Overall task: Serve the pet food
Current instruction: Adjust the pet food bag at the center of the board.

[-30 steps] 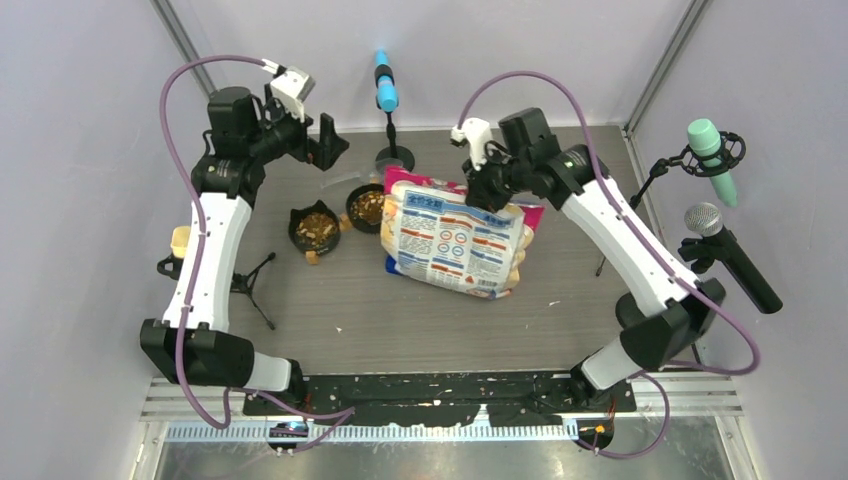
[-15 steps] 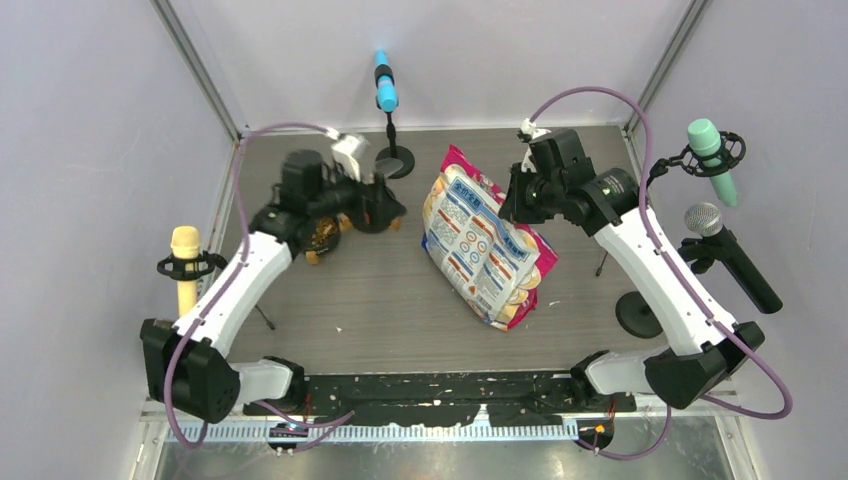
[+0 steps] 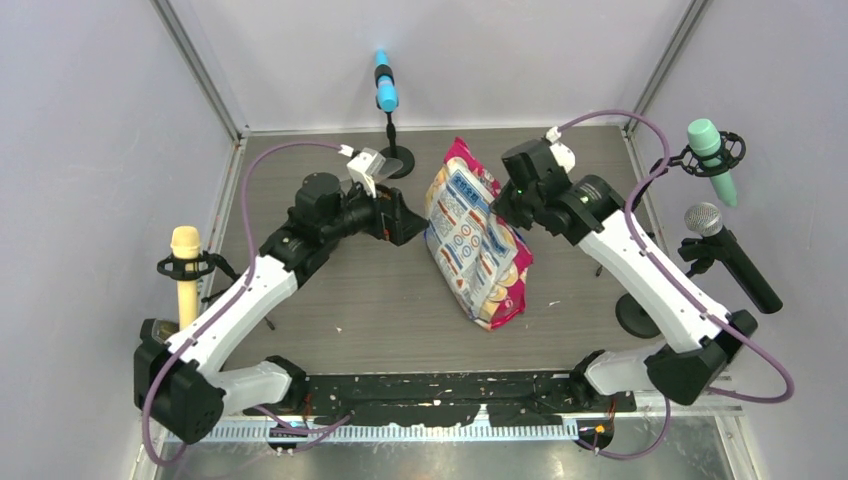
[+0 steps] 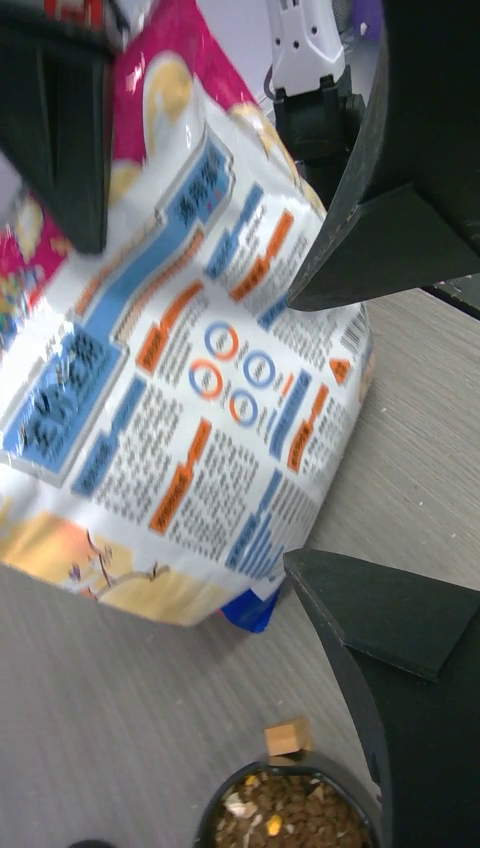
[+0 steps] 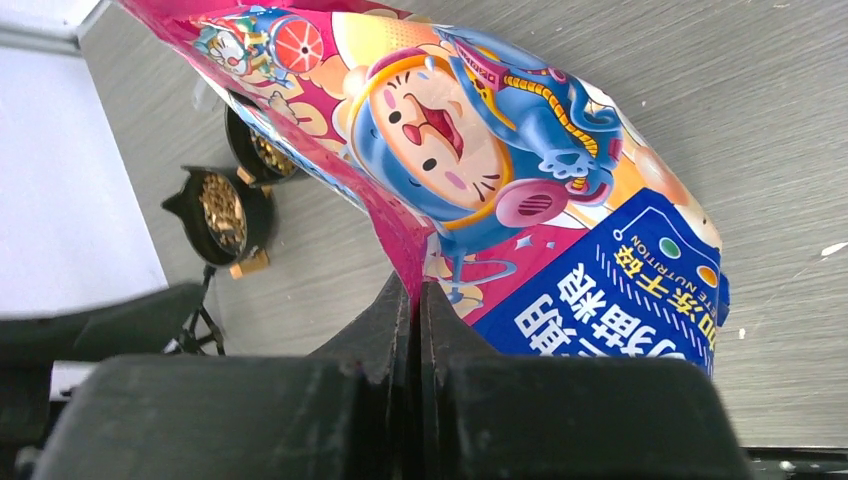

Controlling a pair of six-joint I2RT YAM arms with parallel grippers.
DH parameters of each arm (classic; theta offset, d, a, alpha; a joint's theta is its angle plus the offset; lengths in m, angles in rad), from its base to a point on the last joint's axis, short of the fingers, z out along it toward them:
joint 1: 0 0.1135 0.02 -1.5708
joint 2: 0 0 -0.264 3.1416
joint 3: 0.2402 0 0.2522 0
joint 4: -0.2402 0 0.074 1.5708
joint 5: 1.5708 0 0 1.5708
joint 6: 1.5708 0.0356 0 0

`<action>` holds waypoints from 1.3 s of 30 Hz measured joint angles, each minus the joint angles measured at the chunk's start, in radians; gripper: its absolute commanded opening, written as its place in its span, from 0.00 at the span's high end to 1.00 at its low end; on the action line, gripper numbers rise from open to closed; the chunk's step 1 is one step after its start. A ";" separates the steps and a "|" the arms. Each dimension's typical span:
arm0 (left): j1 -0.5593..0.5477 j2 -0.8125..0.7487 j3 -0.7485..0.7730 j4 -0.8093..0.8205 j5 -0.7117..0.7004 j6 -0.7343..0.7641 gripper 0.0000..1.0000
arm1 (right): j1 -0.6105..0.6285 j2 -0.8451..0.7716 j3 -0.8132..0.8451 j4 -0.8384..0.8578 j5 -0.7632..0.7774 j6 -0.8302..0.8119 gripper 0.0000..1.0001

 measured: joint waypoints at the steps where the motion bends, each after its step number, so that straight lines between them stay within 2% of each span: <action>1: -0.010 -0.022 -0.001 0.006 -0.011 0.003 0.07 | 0.016 0.021 0.020 -0.009 0.024 0.030 0.95; 6: -0.027 -0.106 -0.036 0.045 -0.049 0.032 0.04 | 0.083 0.137 0.127 -0.040 0.132 0.170 0.95; 8: -0.027 -0.116 -0.044 0.042 -0.061 0.047 0.01 | 0.101 0.179 0.164 -0.034 0.151 0.178 0.79; 9: -0.027 -0.117 -0.048 0.042 -0.068 0.053 0.01 | 0.109 0.199 0.182 -0.023 0.156 0.167 0.60; 11: -0.027 -0.120 -0.055 0.034 -0.079 0.063 0.00 | 0.116 0.225 0.206 0.033 0.158 0.130 0.39; 13: -0.027 -0.128 -0.062 0.018 -0.094 0.083 0.00 | 0.119 0.225 0.214 0.117 0.164 0.060 0.34; 18: -0.027 -0.147 -0.047 -0.045 -0.107 0.167 0.01 | 0.102 0.192 0.204 0.257 0.163 -0.180 0.34; 23: -0.050 -0.147 0.031 -0.113 -0.104 0.206 0.03 | 0.012 0.209 0.196 0.290 0.125 -0.323 0.33; 28: -0.180 -0.143 0.098 -0.118 -0.174 0.197 0.04 | -0.054 0.299 0.224 0.290 0.077 -0.437 0.33; 31: -0.256 -0.124 0.121 -0.117 -0.245 0.182 0.04 | -0.070 0.369 0.279 0.286 -0.015 -0.506 0.33; 35: -0.298 -0.096 0.126 -0.119 -0.340 0.159 0.04 | -0.083 0.415 0.320 0.287 -0.101 -0.554 0.33; 37: -0.304 -0.087 0.126 -0.120 -0.379 0.150 0.04 | -0.090 0.415 0.318 0.287 -0.141 -0.565 0.37; 38: -0.306 -0.084 0.127 -0.120 -0.391 0.147 0.04 | -0.093 0.414 0.318 0.290 -0.161 -0.568 0.42; 39: -0.307 -0.082 0.129 -0.120 -0.401 0.144 0.05 | -0.097 0.414 0.318 0.290 -0.179 -0.570 0.53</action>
